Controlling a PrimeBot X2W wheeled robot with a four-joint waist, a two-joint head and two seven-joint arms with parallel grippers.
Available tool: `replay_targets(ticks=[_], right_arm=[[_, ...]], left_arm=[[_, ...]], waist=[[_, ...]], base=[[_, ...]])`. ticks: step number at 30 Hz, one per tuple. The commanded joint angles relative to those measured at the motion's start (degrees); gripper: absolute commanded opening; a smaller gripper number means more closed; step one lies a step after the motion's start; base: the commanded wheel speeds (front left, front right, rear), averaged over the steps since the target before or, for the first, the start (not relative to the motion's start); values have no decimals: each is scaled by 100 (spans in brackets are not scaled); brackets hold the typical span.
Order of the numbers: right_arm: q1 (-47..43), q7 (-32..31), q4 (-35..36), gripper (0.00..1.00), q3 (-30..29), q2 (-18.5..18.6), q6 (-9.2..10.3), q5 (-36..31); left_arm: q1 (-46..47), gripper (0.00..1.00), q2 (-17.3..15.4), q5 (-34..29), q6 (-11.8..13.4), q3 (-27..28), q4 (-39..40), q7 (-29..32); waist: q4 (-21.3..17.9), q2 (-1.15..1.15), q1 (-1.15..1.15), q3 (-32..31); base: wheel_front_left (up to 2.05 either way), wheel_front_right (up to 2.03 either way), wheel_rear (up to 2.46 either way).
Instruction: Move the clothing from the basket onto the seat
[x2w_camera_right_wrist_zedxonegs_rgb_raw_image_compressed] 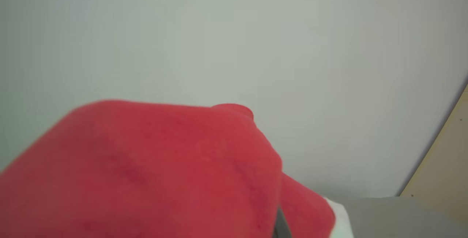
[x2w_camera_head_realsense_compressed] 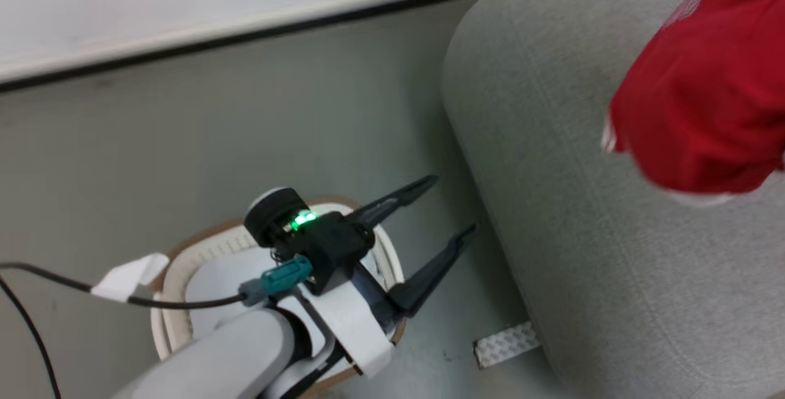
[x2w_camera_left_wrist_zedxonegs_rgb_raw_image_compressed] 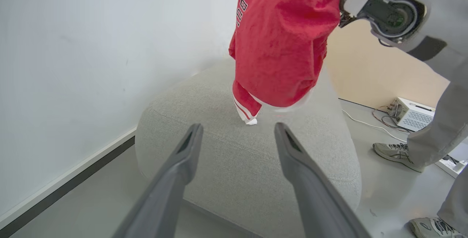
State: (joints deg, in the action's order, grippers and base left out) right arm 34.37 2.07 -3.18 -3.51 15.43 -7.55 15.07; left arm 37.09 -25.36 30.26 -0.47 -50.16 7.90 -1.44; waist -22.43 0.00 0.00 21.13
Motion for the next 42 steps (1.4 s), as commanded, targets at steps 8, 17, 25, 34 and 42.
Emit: replay_targets(ticks=[8,17,25,34,42], right_arm=[[1341,-447,-228,0,-641,788,13,135],[1946,-716,-1666,0,-1590,1429,13,-268],[1637,-885,-2857,0,-1472,1201,13,-819],[1560,-1009,-3819,0,-1061,1044,13,-1197],[1491,-997,-4072,100,-433,1237,13,-978]], left_arm=[[321,100,-476,-139,43,186,537,330],[341,100,-901,-116,179,440,887,469],[313,100,-1016,-103,253,521,981,470],[245,100,-1116,-28,321,592,936,459],[9,100,-966,188,337,570,614,197]], waist=[[429,0,0,1402],[698,0,0,2036],[672,0,0,2218],[594,0,0,2125],[529,0,0,1441]], base=[[0,0,0],[0,0,0],[0,0,0],[0,0,0],[0,0,0]])
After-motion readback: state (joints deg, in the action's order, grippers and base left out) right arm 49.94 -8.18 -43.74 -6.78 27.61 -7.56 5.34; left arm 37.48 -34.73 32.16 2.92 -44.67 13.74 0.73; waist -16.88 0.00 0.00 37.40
